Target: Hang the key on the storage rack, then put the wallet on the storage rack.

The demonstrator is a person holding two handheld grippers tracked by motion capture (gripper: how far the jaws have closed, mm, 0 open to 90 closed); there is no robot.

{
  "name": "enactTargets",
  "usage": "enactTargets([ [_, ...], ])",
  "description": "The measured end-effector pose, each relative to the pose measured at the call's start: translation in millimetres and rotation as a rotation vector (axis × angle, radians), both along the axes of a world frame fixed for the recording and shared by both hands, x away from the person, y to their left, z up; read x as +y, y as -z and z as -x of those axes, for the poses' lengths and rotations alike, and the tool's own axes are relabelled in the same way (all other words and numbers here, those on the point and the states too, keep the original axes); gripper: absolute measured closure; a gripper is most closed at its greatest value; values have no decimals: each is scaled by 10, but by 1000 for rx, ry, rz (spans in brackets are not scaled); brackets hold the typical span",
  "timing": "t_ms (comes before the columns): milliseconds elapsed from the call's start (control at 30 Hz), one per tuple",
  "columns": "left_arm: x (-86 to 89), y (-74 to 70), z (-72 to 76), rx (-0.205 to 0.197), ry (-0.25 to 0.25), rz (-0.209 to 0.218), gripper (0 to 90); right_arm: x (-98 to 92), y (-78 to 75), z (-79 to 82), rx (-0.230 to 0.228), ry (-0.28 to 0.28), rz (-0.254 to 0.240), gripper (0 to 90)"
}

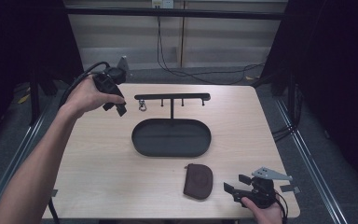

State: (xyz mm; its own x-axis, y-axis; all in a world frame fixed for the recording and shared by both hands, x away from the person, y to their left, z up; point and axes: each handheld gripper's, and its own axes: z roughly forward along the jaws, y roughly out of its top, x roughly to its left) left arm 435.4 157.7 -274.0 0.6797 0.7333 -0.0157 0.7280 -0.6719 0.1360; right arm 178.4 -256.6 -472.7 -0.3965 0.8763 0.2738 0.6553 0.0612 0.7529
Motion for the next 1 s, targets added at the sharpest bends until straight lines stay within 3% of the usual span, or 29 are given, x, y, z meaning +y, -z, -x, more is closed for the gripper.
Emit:
enactTargets([
  [233, 119, 47, 168, -39, 14, 66, 396, -3, -1, 4, 0, 7, 0, 243],
  [333, 165, 113, 269, -100, -7, 83, 391, -2, -1, 5, 0, 5, 3, 243],
  [433, 222, 221, 361, -72, 12, 118, 377, 2, -3, 8, 1, 4, 4, 243],
  [467, 237, 254, 387, -82, 16, 107, 377, 4, -2, 8, -1, 2, 5, 243],
  [533, 273, 304, 429, -64, 34, 118, 357, 2, -3, 12, -2, 4, 4, 243],
  [633, 335, 351, 498, -94, 25, 163, 346, -2, -2, 9, 0, 8, 1, 243],
  [767, 380, 527, 613, -141, -28, 209, 326, 0, 1, 1, 2, 7, 3, 243],
  [867, 414, 662, 710, -163, -20, 269, 313, -1, -1, 1, -1, 11, 4, 242],
  [1000, 430, 840, 829, -183, 4, 285, 292, -3, 4, -11, 4, 12, -1, 242],
])
